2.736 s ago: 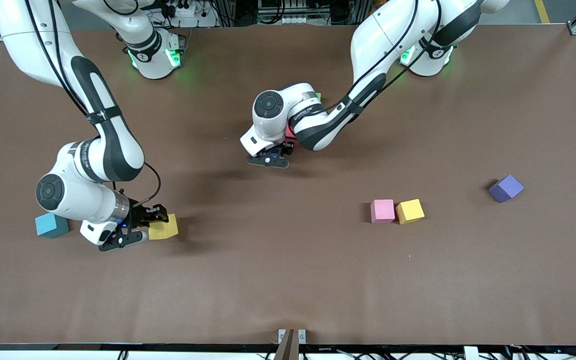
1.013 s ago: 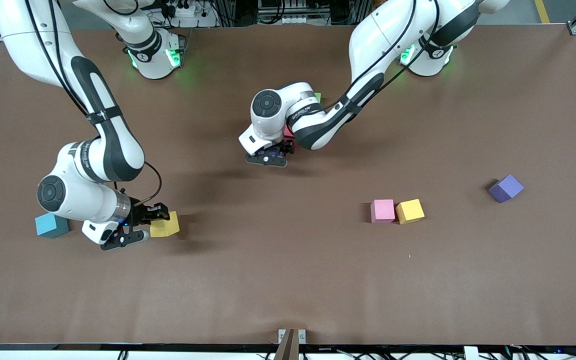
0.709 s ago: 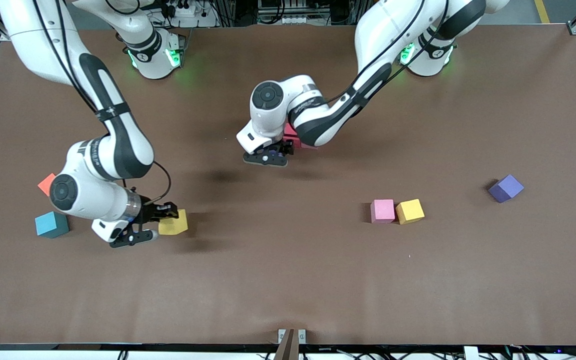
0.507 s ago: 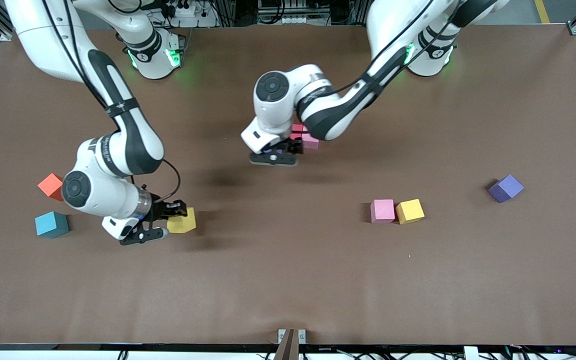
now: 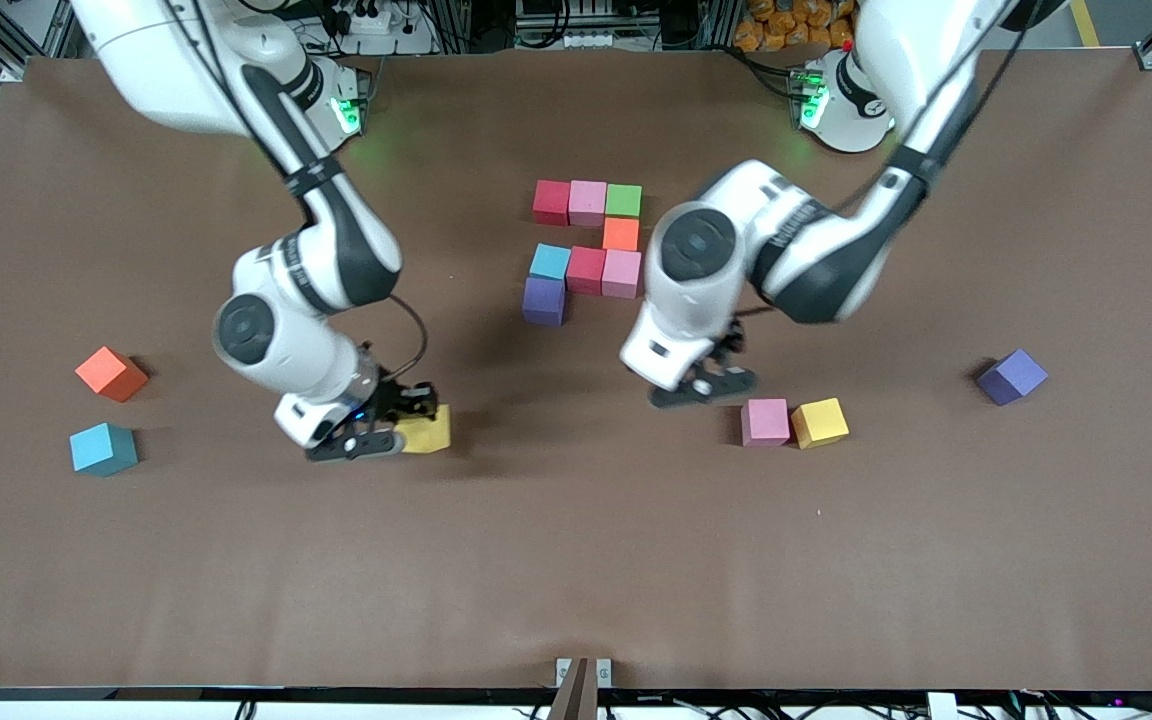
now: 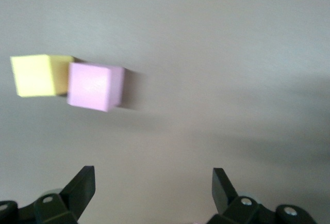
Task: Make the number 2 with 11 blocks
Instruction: 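Release purple and reach the pink cube while the right gripper carries yellow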
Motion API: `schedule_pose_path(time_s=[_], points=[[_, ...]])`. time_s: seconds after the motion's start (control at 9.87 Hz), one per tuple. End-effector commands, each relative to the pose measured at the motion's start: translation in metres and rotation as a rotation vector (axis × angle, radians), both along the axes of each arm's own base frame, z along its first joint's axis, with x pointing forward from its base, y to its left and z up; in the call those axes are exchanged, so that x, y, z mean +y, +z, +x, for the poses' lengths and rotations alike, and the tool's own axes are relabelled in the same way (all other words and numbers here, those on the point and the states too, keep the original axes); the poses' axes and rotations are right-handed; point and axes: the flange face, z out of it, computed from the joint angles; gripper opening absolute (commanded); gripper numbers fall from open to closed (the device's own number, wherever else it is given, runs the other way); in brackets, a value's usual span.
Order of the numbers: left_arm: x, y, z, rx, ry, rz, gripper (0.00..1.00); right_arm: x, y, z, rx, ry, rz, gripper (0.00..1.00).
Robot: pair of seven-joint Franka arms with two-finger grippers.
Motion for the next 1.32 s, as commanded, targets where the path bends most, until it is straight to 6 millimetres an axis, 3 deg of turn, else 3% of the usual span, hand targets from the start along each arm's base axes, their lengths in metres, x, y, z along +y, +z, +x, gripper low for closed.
schedule_pose_path(time_s=[0.0,0.41,0.81,1.22], points=[[0.054,-0.014,0.015,0.031,-0.076,0.052,1.0,0.042,0.005,-0.039,-0.017,-0.079,0.006,0.26],[0.118,-0.05,0.033,0.004,-0.033,0.059,1.0,0.11,-0.004,-0.087,-0.088,-0.104,-0.09,0.26],[0.135,-0.09,0.029,-0.045,-0.027,-0.018,1.0,0.151,-0.019,-0.126,-0.206,-0.094,-0.223,0.25],[0.141,-0.101,0.033,-0.028,-0.145,-0.044,1.0,0.164,-0.05,-0.145,-0.226,-0.114,-0.227,0.25]])
